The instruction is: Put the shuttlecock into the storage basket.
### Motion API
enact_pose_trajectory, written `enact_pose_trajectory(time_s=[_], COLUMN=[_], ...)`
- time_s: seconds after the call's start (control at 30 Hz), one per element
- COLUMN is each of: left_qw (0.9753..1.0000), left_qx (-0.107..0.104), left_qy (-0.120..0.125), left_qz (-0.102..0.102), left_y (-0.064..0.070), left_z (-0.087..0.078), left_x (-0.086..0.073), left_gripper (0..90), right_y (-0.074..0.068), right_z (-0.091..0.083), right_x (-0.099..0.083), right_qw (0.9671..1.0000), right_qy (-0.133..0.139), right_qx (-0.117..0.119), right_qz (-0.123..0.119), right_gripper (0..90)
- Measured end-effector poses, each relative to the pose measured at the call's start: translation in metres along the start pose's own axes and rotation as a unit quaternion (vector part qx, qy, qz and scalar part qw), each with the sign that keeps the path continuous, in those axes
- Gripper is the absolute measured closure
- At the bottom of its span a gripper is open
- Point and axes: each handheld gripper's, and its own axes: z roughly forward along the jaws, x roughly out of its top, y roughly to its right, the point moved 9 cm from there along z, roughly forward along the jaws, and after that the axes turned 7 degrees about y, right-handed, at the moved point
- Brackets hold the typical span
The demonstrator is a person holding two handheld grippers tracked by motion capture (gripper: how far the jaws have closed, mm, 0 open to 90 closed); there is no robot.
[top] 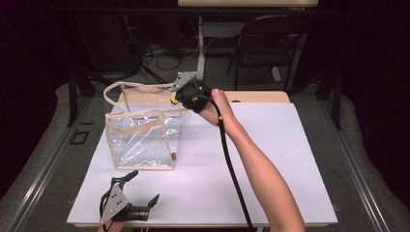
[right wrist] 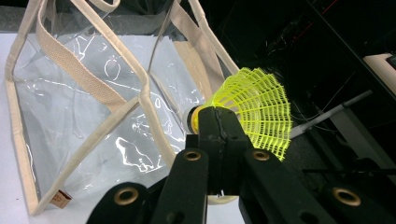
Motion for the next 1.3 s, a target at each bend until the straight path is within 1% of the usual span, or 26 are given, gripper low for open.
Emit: enact_pose_trajectory(time_s=[0.1,0.2,0.4,0.53,0.6,0.73,1.07,1.13,1.3], left_qw=[1.0,1.0,1.0,1.0,1.0,1.0,1.0,1.0,1.0], left_qx=[0.001,0.0,0.0,0.0,0.0,0.0,0.001,0.001,0.0], left_qy=[0.0,0.001,0.001,0.0,0.0,0.001,0.0,0.0,0.002], left_qz=[0.0,0.0,0.0,0.0,0.0,0.0,0.0,-0.001,-0.002], left_y=[0.0,0.0,0.0,0.0,0.0,0.0,0.0,-0.001,0.0], left_z=[0.0,0.0,0.0,0.0,0.0,0.0,0.0,0.0,0.0], left_x=[0.0,0.0,0.0,0.0,0.0,0.0,0.0,0.0,0.0], left_gripper=[0.4,0.4,0.4,0.4,0.4,0.4,0.5,0.5,0.5], right_y=[-0.001,-0.003,-0.005,-0.006,-0.007,-0.007,-0.008,-0.008,-0.008], right_z=[0.002,0.004,0.009,0.012,0.013,0.015,0.022,0.023,0.024], right_x=[0.0,-0.002,-0.004,-0.005,-0.006,-0.007,-0.012,-0.013,-0.015], right_qw=[1.0,1.0,0.9999,0.9998,0.9998,0.9997,0.9994,0.9993,0.9991], right_qy=[0.0,-0.008,-0.015,-0.019,-0.021,-0.022,-0.033,-0.035,-0.041], right_qx=[0.0,0.001,0.005,0.006,0.006,0.006,0.01,0.012,0.013], right_qz=[0.0,0.004,-0.001,0.0,0.004,0.001,0.007,0.004,0.005], right_gripper=[90.0,90.0,90.0,90.0,90.0,90.0,90.0,90.0,90.0])
